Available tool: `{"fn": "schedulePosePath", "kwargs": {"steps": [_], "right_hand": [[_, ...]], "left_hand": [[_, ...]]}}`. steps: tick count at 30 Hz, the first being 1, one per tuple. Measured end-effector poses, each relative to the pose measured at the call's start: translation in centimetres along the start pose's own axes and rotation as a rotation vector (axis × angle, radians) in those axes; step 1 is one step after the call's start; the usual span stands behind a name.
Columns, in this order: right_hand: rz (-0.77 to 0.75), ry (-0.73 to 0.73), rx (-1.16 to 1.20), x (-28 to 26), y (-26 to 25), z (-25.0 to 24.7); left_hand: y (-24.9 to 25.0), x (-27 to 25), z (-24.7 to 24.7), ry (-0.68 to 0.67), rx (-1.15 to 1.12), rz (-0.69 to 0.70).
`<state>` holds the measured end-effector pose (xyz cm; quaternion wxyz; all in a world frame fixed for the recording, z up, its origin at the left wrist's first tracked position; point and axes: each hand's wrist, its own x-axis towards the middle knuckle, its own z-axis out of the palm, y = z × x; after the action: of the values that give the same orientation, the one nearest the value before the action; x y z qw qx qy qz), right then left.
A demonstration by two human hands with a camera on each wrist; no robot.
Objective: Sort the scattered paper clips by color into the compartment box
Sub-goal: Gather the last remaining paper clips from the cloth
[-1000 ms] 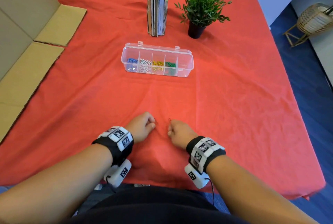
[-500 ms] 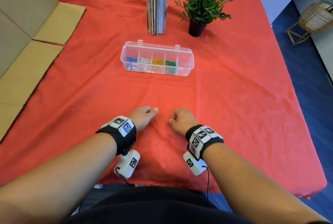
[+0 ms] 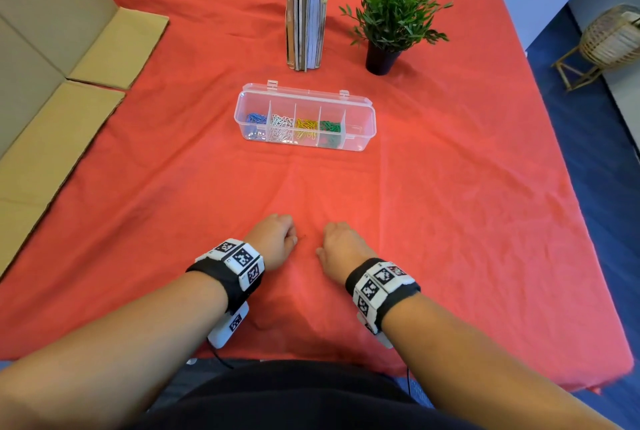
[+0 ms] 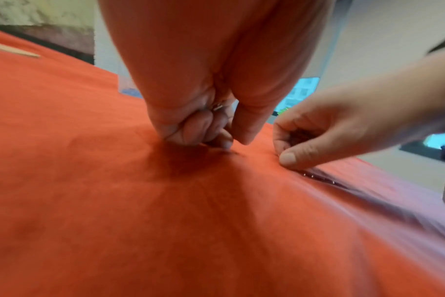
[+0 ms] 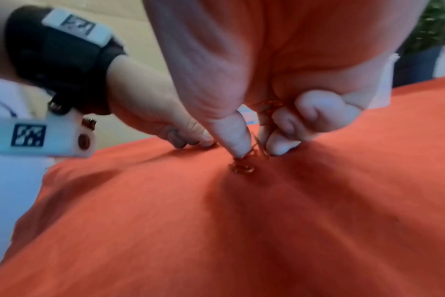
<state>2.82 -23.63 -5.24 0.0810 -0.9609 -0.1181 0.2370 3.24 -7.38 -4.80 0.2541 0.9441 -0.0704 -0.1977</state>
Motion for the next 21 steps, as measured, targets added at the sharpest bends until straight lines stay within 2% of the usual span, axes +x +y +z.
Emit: {"fn": "schedulePosePath", "kwargs": {"steps": [3, 6, 8, 12, 15, 17, 18, 21], "right_hand": [[-0.004, 0.018, -0.078, -0.5, -1.2, -0.4], [0.029, -0.044, 0.08, -0.1, -0.6, -1.2], [0.121, -0.074, 0.361, 0.2, 0.7, -1.8], [0.364, -0.144, 1.224, -0.8, 3.4, -2.8], [0.417, -0.276, 1.504, -1.9, 4.5, -3.5], [0.42, -0.328, 1.434, -2.1, 4.3, -3.4], [0.383, -0.32, 1.253, -2.1, 4.0, -3.3], [0.134, -0.257, 0.421, -2.0, 2.5, -2.8]], "left_hand": [[0.0, -0.1, -0.6, 0.012, -0.04, -0.04], [-0.1, 0.0, -1.0, -0.011, -0.07, -0.073], [-0.3, 0.0, -1.1, -0.05, -0.109, -0.121], [-0.1, 0.5, -1.6, -0.116, -0.311, -0.263], [0.9, 0.8, -2.1, -0.152, -0.571, -0.345], [1.5, 0.8, -2.5, -0.186, -0.711, -0.377], [1.8, 0.9, -2.7, -0.191, -0.766, -0.383], [1.8, 1.5, -3.1, -0.163, -0.79, -0.346]]}}
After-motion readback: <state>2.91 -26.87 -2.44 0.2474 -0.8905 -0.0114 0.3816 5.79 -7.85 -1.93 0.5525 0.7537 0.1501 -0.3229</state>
